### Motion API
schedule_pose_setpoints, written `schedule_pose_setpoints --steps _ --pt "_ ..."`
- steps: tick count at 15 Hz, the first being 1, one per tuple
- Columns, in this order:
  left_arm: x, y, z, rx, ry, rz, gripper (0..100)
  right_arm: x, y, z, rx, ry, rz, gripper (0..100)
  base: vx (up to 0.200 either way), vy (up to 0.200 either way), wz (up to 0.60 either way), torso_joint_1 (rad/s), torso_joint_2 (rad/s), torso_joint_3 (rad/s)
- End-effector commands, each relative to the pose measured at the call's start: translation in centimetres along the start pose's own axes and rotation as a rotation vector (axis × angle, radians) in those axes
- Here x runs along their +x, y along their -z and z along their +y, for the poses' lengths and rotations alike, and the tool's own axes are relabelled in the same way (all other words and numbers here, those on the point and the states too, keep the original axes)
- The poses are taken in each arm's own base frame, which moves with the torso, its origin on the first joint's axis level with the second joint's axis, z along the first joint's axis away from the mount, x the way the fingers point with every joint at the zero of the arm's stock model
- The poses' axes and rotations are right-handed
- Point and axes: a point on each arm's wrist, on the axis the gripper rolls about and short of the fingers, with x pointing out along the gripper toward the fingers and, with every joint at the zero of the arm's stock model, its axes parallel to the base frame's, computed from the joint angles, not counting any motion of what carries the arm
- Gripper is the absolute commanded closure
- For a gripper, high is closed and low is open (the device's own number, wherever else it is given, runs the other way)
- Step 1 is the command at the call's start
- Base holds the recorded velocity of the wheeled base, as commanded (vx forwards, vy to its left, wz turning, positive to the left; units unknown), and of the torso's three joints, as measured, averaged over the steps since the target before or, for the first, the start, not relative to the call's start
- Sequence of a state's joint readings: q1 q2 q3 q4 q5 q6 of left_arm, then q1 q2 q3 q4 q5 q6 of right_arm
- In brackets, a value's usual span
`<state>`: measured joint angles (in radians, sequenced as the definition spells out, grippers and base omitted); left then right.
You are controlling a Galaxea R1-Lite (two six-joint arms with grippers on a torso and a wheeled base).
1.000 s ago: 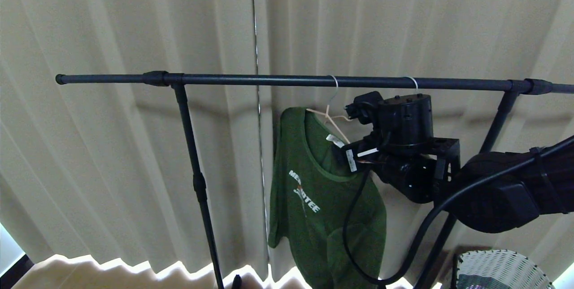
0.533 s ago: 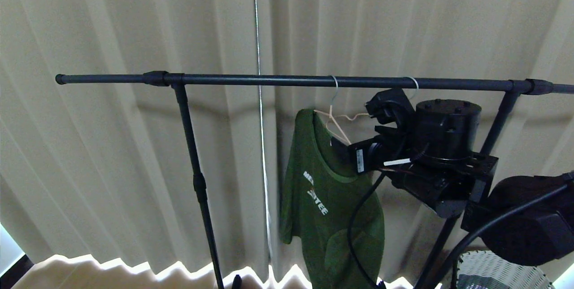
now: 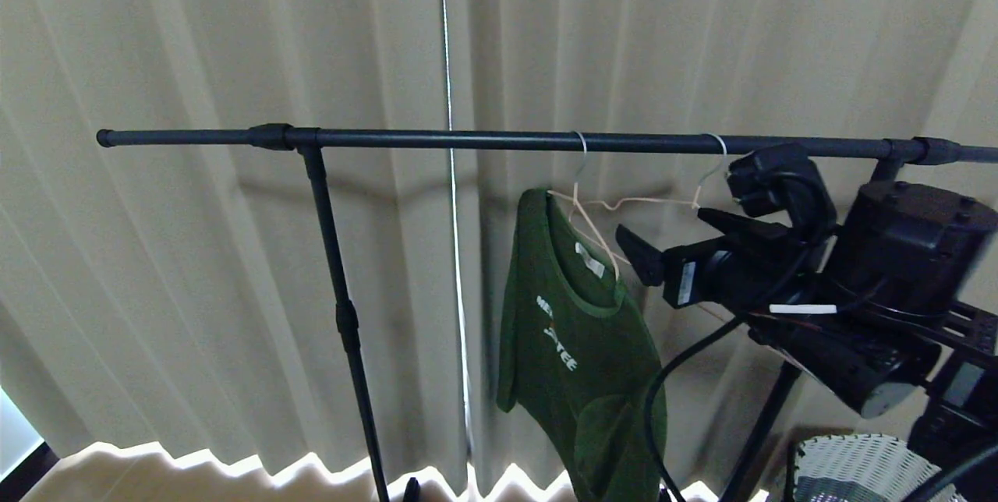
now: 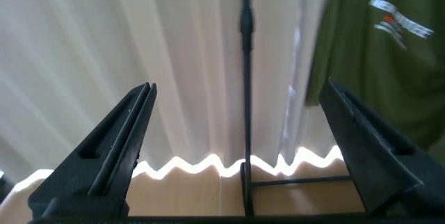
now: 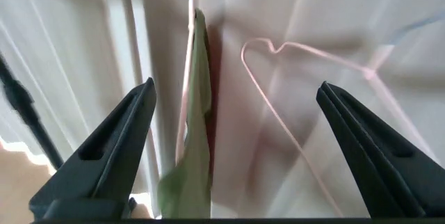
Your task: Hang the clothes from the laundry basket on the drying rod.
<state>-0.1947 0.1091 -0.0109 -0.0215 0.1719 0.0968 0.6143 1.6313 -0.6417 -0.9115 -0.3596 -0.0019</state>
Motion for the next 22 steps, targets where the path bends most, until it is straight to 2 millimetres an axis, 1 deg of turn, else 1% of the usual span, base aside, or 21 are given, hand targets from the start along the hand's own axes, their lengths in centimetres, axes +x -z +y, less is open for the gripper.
schedule_pose_setpoints --steps 1,3,4,5,6,7,8,9,10,11,12,13,14,15,16,18,21,22 --pt "0.0 0.0 0.0 -0.012 -0.057 0.012 0 -4.7 -0.5 -3.6 0.011 0.066 -0.035 0 0.000 0.000 0.00 0.000 0.00 0.000" --pt "0.0 0.0 -0.1 -0.013 -0.085 0.013 0 -8.4 0.1 -5.5 -0.026 0.112 -0.054 0 0.000 0.000 0.00 0.000 0.00 0.000" --pt "0.0 0.0 -0.1 -0.014 -0.095 0.015 0 -9.0 0.1 -5.8 -0.033 0.122 -0.063 0 0.000 0.000 0.00 0.000 0.00 0.000" --pt "-0.1 0.0 -0.2 -0.017 -0.131 0.014 0 -11.1 0.2 -7.1 -0.050 0.176 -0.085 0 0.000 0.000 0.00 0.000 0.00 0.000" --pt "-0.2 0.0 -0.2 -0.019 -0.176 0.005 0 -12.7 0.6 -8.3 -0.073 0.239 -0.072 0 0.000 0.000 0.00 0.000 0.00 0.000" --pt "-0.4 0.0 -0.3 -0.019 -0.224 -0.011 0 -14.3 1.2 -9.0 -0.091 0.284 -0.044 0 0.000 0.000 0.00 0.000 0.00 0.000" --pt "-0.5 0.0 -0.3 -0.020 -0.235 -0.016 0 -15.4 1.5 -9.3 -0.093 0.309 -0.028 0 0.000 0.000 0.00 0.000 0.00 0.000" --pt "-0.4 0.1 -0.3 -0.027 -0.240 -0.018 0 -17.3 2.1 -9.8 -0.094 0.349 -0.004 0 0.000 0.000 0.00 0.000 0.00 0.000" --pt "-0.4 0.2 -0.3 -0.026 -0.235 -0.017 0 -17.9 2.3 -9.8 -0.095 0.359 0.003 0 0.000 0.000 0.00 0.000 0.00 0.000" --pt "-0.6 0.1 -0.3 -0.019 -0.217 -0.065 0 -20.4 3.2 -10.0 -0.096 0.395 0.034 0 0.000 0.000 0.00 0.000 0.00 0.000" --pt "-0.8 0.0 -0.4 -0.019 -0.166 -0.120 0 -21.9 3.8 -9.9 -0.097 0.397 0.042 0 0.000 0.000 0.00 0.000 0.00 0.000" --pt "-0.9 0.0 -0.5 -0.023 -0.133 -0.136 0 -22.5 4.3 -9.9 -0.098 0.400 0.050 0 0.000 0.000 0.00 0.000 0.00 0.000" --pt "-0.9 0.0 -0.5 -0.029 -0.102 -0.140 0 -24.1 5.5 -9.8 -0.097 0.435 0.069 0 0.000 0.000 0.00 0.000 0.00 0.000" --pt "-0.9 0.0 -0.6 -0.039 -0.100 -0.141 0 -25.2 6.4 -9.7 -0.095 0.459 0.079 0 0.000 0.000 0.00 0.000 0.00 0.000" --pt "-0.9 0.0 -0.6 -0.038 -0.100 -0.141 0 -25.5 6.7 -9.7 -0.094 0.463 0.085 0 0.000 0.000 0.00 0.000 0.00 0.000" --pt "-0.9 0.0 -0.6 -0.039 -0.099 -0.141 0 -27.3 8.5 -9.4 -0.088 0.491 0.114 0 0.000 0.000 0.00 0.000 0.00 0.000" --pt "-0.9 0.1 -0.6 -0.095 -0.089 -0.133 0 -27.8 9.9 -9.1 -0.045 0.534 0.149 0 0.000 0.000 0.00 0.000 0.00 0.000" --pt "-0.9 0.1 -0.6 -0.108 -0.091 -0.134 0 -28.1 10.7 -9.0 -0.023 0.554 0.139 0 0.000 0.000 0.00 0.000 0.00 0.000"
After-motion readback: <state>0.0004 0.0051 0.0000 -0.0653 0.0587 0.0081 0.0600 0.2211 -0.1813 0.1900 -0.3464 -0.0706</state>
